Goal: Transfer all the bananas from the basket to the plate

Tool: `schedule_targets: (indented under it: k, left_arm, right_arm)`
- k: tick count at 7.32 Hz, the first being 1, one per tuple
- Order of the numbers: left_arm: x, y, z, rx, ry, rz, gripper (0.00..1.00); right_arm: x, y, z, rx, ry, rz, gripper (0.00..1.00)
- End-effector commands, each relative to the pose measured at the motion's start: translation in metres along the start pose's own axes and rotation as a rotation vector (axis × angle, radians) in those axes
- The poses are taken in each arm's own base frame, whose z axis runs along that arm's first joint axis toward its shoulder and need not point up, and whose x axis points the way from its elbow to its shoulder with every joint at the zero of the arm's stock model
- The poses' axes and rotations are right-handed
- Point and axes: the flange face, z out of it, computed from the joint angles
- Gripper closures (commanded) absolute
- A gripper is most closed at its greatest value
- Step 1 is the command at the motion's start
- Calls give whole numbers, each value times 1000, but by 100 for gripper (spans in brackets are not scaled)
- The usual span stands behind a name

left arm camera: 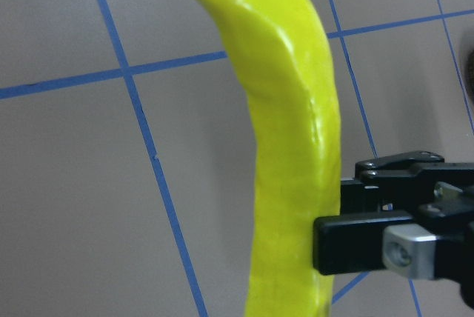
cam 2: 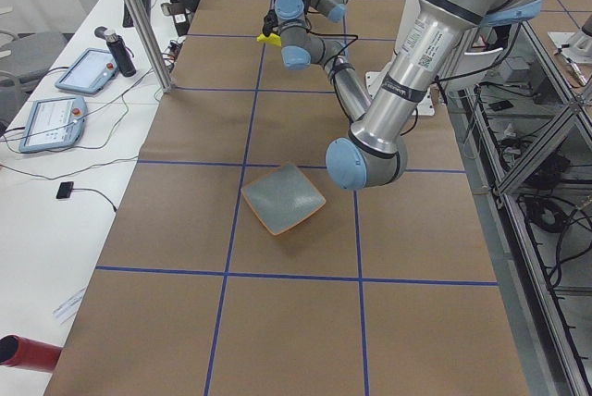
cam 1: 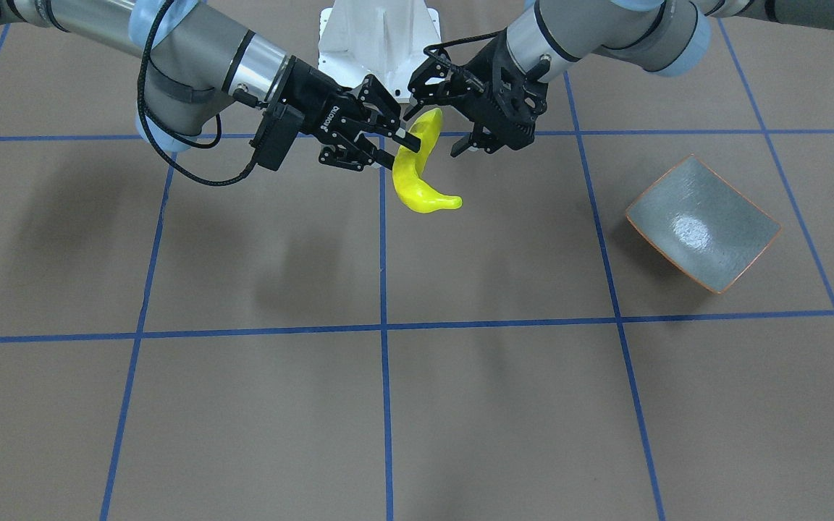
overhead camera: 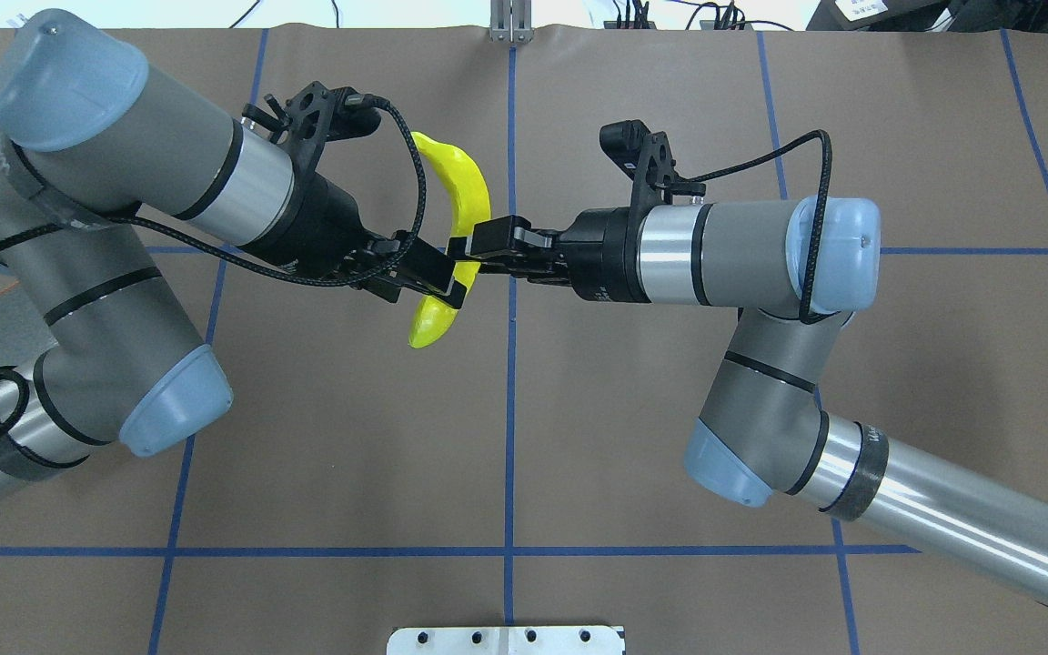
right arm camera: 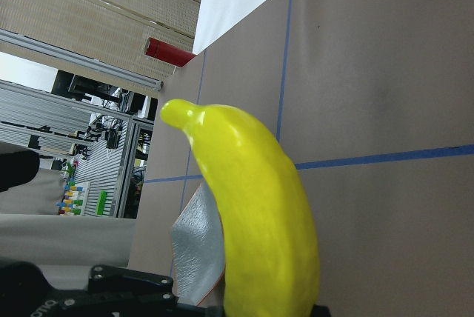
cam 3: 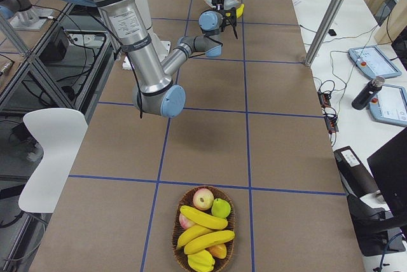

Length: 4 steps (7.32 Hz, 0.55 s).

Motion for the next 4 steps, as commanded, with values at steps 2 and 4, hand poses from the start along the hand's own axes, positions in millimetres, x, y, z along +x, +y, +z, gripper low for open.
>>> schedule_targets:
  k: [2, 4]
  left_arm:
    - [4, 6, 7, -12, 11, 8, 24]
    - [5, 5, 7, -11, 12, 10, 29]
  right_arm:
    - [0, 2, 0, -7, -16, -5, 100]
    - [5, 6, -4, -13, -42, -9, 100]
